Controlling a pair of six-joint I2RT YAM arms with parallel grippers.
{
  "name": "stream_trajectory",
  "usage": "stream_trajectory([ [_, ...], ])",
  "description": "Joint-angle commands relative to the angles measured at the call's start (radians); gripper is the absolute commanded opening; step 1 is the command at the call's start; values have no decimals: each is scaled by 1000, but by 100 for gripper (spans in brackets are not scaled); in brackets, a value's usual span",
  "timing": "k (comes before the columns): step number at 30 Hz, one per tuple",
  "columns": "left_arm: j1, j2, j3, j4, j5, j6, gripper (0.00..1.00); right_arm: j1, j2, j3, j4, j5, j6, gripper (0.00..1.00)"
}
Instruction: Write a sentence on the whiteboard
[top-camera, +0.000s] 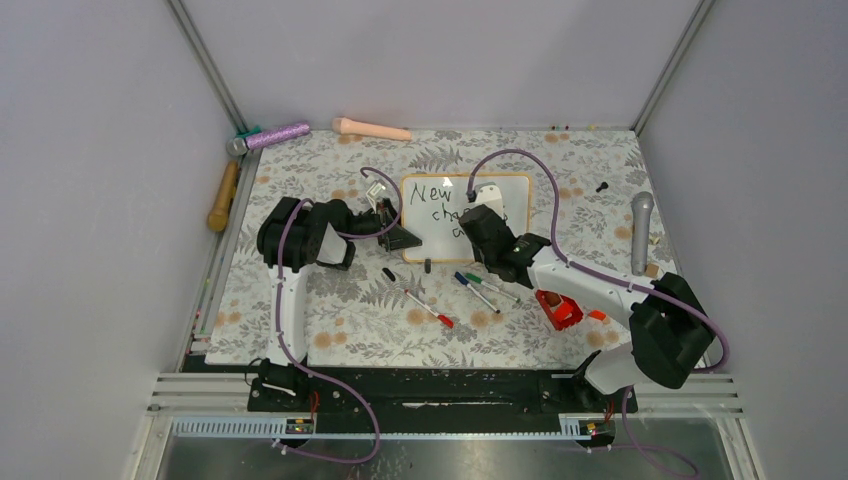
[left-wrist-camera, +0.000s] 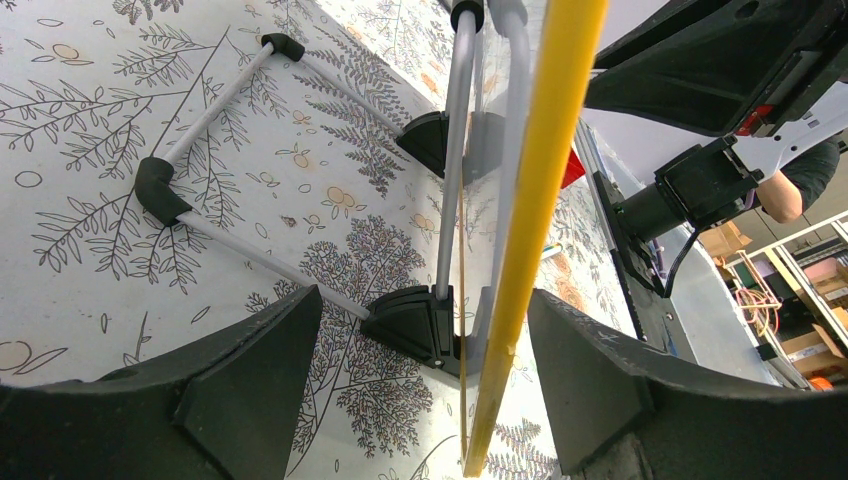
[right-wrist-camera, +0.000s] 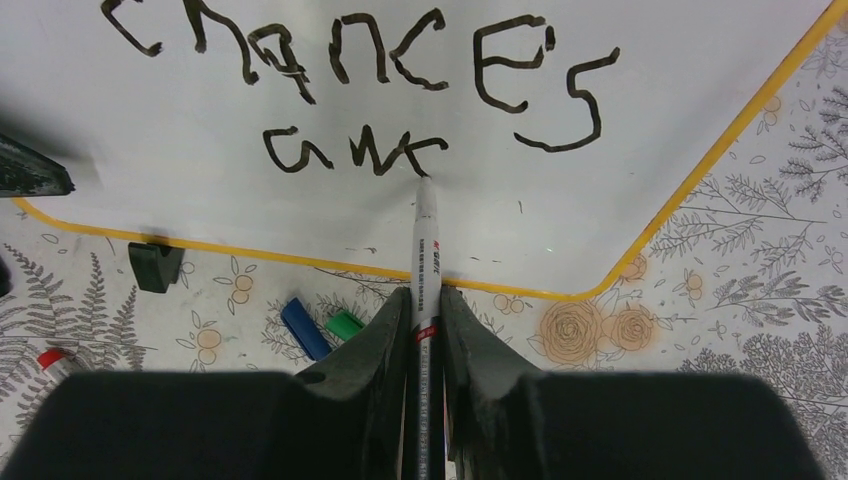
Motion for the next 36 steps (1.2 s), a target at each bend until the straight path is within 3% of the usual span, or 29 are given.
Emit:
stream_trajectory([
  [1, 6, 17, -1, -26, 9, 4, 79, -18, -17, 27, -35, 57, 9, 0],
  [22, 6, 17, -1, -26, 9, 4, 79, -39, 15, 101, -37, 37, 0, 0],
  [36, 6, 17, -1, -26, 8, 4, 79, -41, -15, 38, -52, 10, 29, 0],
])
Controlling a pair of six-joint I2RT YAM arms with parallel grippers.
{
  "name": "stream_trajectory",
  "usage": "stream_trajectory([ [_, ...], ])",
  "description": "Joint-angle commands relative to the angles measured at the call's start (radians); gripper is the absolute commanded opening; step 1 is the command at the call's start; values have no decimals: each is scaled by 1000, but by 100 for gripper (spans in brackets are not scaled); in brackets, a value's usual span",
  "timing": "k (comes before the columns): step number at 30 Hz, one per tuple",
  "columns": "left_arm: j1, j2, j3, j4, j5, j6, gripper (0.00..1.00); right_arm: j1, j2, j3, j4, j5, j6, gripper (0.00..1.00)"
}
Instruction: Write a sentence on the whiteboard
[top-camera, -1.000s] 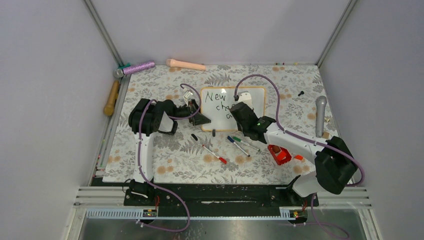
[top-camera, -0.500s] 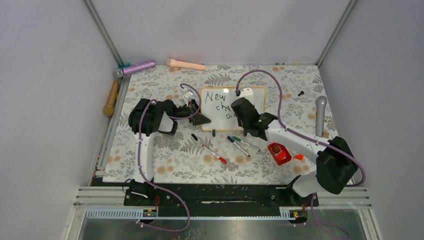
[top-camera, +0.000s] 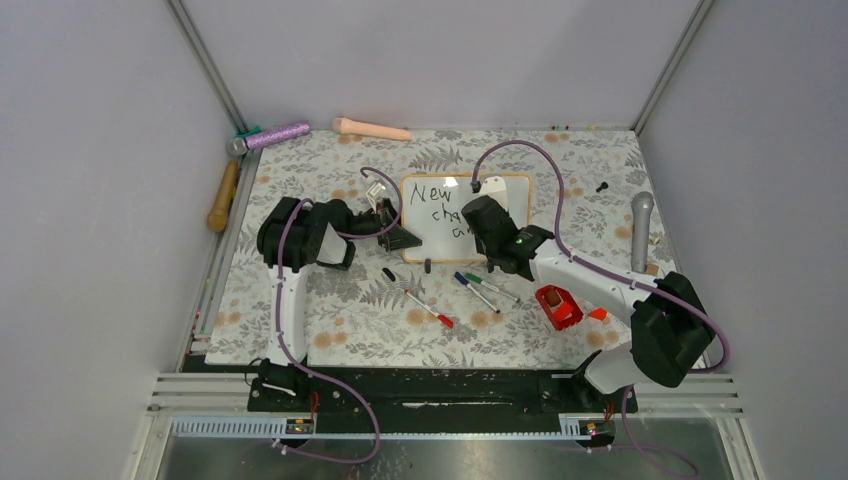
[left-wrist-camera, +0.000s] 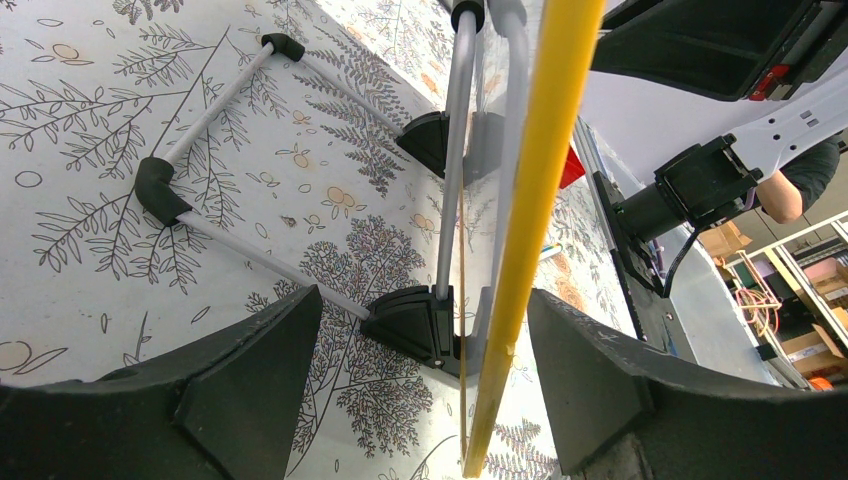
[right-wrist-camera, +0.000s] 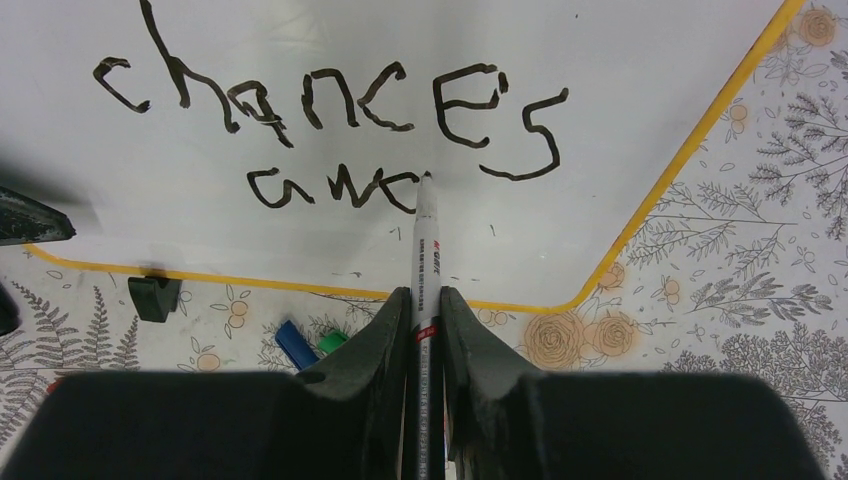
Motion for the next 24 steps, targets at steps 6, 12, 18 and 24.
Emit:
stream_trajectory([
  [6, 6, 17, -1, -26, 10, 4, 79, -8, -32, -46, -42, -7, 37, 0],
  [12, 6, 17, -1, -26, 9, 3, 79, -9, -44, -57, -46, 9, 34, 0],
  [18, 6, 18, -1, -25, 9, 3, 79, -9, -75, -32, -45, -9, 23, 0],
  [24, 6, 17, -1, -26, 10, 2, 79, -10, -134, -35, -11, 0, 1, 0],
])
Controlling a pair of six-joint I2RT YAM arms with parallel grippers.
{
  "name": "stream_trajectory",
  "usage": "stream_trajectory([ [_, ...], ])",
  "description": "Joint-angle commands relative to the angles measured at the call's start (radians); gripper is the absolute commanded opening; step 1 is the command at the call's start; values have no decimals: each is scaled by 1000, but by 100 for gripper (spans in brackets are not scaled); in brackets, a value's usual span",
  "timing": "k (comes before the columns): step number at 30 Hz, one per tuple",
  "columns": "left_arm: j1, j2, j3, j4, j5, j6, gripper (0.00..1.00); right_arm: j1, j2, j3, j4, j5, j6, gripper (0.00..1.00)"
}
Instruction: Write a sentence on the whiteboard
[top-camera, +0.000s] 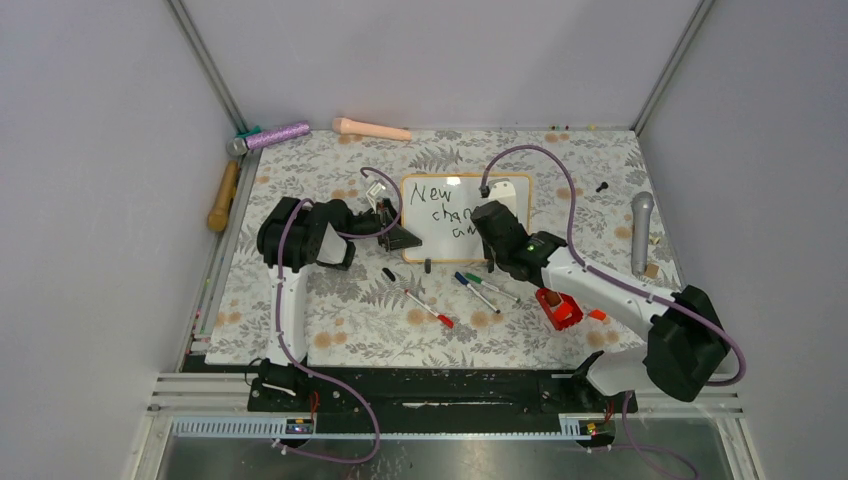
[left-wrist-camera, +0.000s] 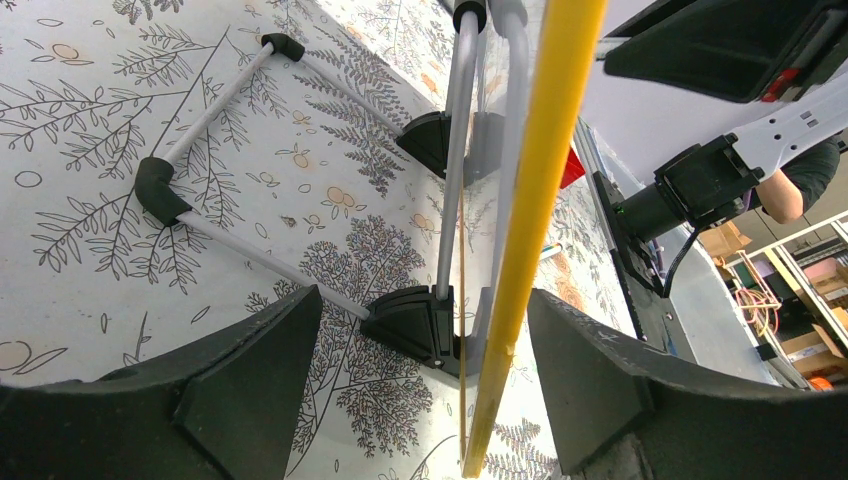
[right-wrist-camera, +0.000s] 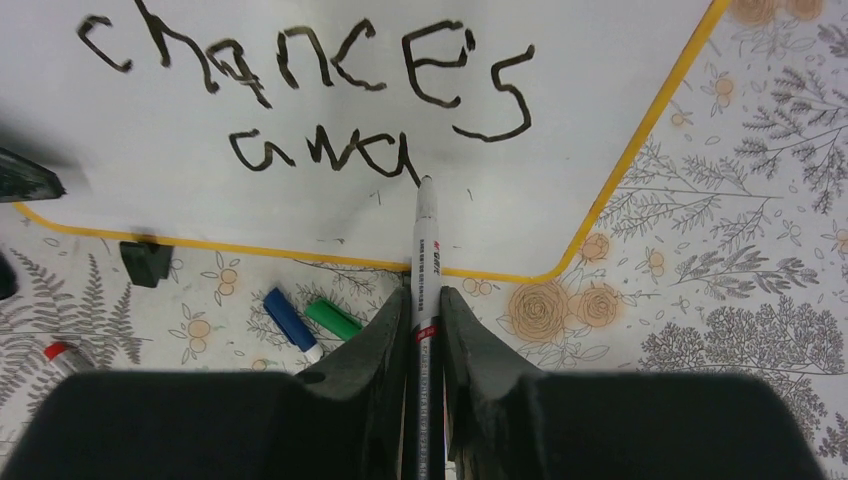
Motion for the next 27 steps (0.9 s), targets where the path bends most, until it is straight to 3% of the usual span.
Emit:
stream_trajectory([
  [1, 6, 17, -2, -26, 9, 3, 79, -10, -62, 20, 35, 19, -18, 0],
  [27, 6, 17, -1, -26, 9, 3, 79, -51, 56, 98, 33, 13, -20, 0],
])
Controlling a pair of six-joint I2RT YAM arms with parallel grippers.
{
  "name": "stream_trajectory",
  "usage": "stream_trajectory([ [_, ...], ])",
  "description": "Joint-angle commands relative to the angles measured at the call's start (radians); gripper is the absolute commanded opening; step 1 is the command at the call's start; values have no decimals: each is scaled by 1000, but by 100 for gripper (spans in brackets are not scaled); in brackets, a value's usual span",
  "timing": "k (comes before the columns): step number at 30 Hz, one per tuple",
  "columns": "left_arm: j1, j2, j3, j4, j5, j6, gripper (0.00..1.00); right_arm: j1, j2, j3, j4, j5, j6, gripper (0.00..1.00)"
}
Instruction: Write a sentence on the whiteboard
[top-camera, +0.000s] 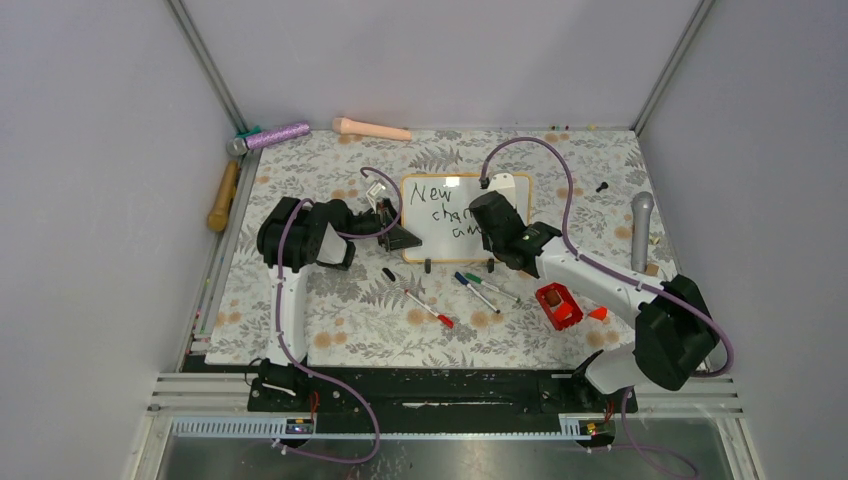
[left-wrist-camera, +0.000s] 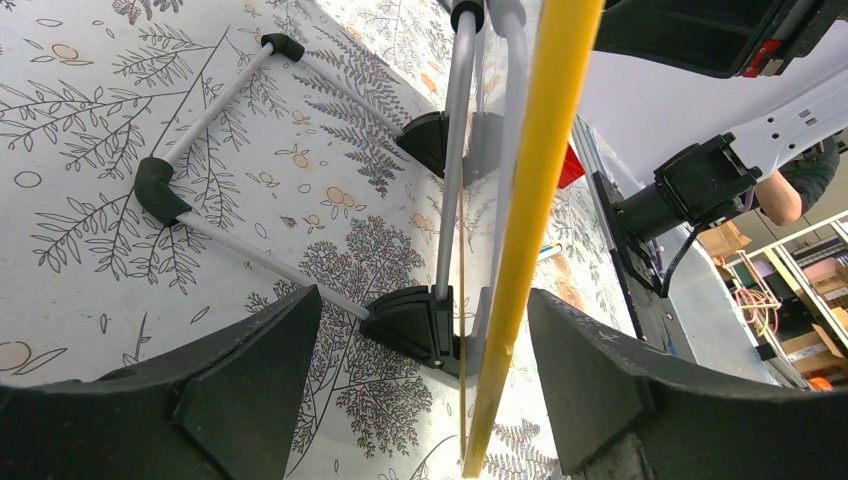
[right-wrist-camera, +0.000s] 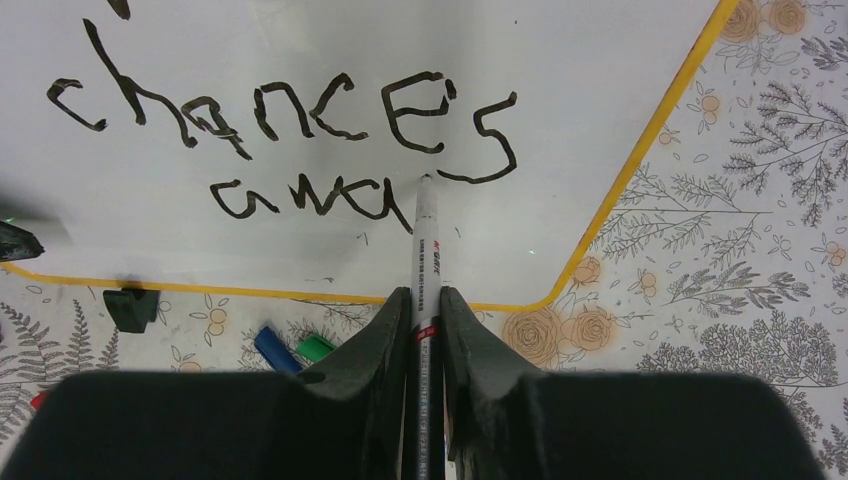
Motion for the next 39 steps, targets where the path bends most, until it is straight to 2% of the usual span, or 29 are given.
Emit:
stream_trajectory([
  [1, 6, 17, -1, -26, 8, 3, 79, -12, 9, 44, 11, 8, -5, 0],
  [12, 6, 17, -1, -26, 9, 3, 79, -15, -7, 33, -10, 49, -4, 0],
  [23, 6, 16, -1, -26, 8, 5, 79, -15, -36, 7, 45, -46, -16, 0],
  [33, 6, 17, -1, -27, 8, 3, 79, -15, -38, 19, -1, 22, -11, 0],
  [39, 6, 17, -1, -26, 9, 3, 79, -15, -91, -17, 23, -39, -10, 0],
])
